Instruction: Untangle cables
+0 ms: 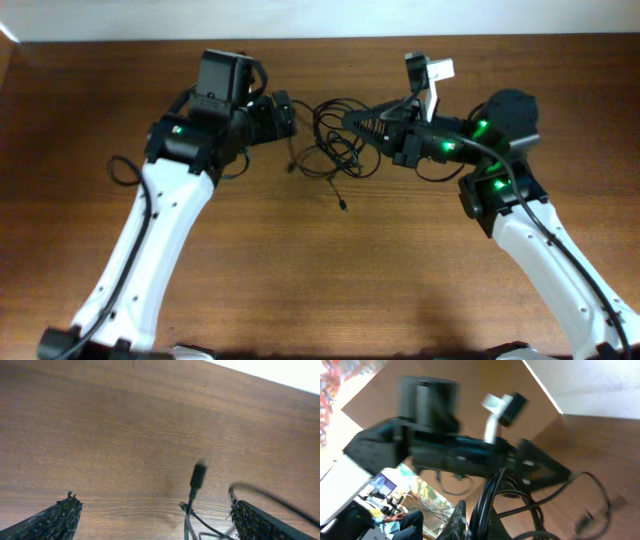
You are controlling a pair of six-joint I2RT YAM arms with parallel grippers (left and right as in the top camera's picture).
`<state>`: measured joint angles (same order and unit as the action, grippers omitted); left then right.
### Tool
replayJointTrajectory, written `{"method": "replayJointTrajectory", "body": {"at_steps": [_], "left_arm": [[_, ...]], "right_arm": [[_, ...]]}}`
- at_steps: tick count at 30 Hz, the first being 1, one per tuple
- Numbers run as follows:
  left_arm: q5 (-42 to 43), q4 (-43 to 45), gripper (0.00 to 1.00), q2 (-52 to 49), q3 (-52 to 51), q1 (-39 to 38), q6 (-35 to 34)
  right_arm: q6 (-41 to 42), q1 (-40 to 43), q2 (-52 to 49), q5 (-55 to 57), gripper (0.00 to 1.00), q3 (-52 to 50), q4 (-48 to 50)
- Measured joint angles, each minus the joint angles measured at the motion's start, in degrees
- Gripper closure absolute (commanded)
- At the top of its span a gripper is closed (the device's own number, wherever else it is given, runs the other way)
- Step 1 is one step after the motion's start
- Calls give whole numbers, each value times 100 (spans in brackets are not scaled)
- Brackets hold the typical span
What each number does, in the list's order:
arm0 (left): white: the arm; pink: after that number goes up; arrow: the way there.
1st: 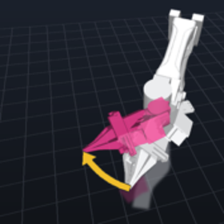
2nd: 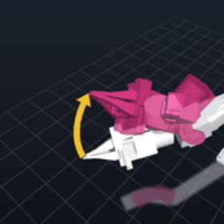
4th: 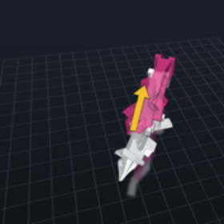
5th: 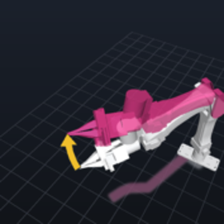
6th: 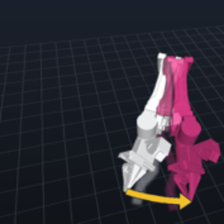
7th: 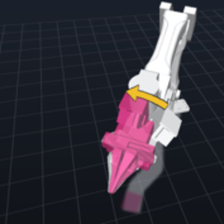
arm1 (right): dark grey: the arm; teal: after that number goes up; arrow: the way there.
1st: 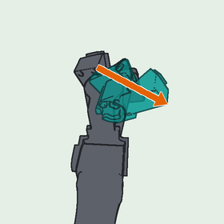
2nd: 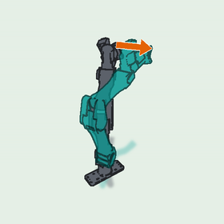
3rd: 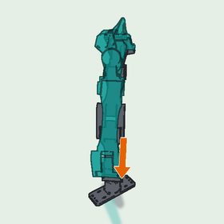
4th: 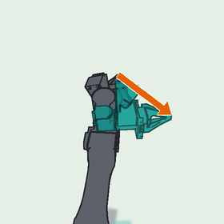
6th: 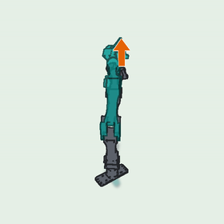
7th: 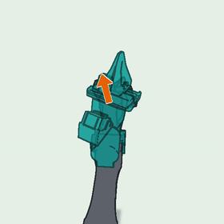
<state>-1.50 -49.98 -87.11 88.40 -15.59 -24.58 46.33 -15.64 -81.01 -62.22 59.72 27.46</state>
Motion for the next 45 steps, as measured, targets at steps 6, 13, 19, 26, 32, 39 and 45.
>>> {"method": "replayJointTrajectory", "body": {"at_steps": [6, 13, 19, 26, 32, 39, 45], "left_arm": [[-7, 0, 1, 804, 0, 0, 125], [1438, -70, 1, 988, 0, 4, 1659], [2634, -146, 1, 988, 0, 4, 2863], [2758, -149, 9, 988, -2, 4, 3099], [2813, -85, 58, 988, -2, 2, 3145], [3005, -79, 31, 988, -2, 4, 3141], [3222, 111, 54, 986, -2, 2, 3167]], "right_arm": [[-4, -2, -107, -2, 96, 0, 0], [-33, -2, -107, -7, 96, 0, 0], [-48, 0, -114, -157, 96, 0, 98], [63, 0, -125, -702, 96, 7, 997], [129, -2, -125, -866, 96, 7, 997], [129, -2, -125, -911, 96, 7, 997], [129, -2, -125, -1084, 96, 7, 1001]]}}
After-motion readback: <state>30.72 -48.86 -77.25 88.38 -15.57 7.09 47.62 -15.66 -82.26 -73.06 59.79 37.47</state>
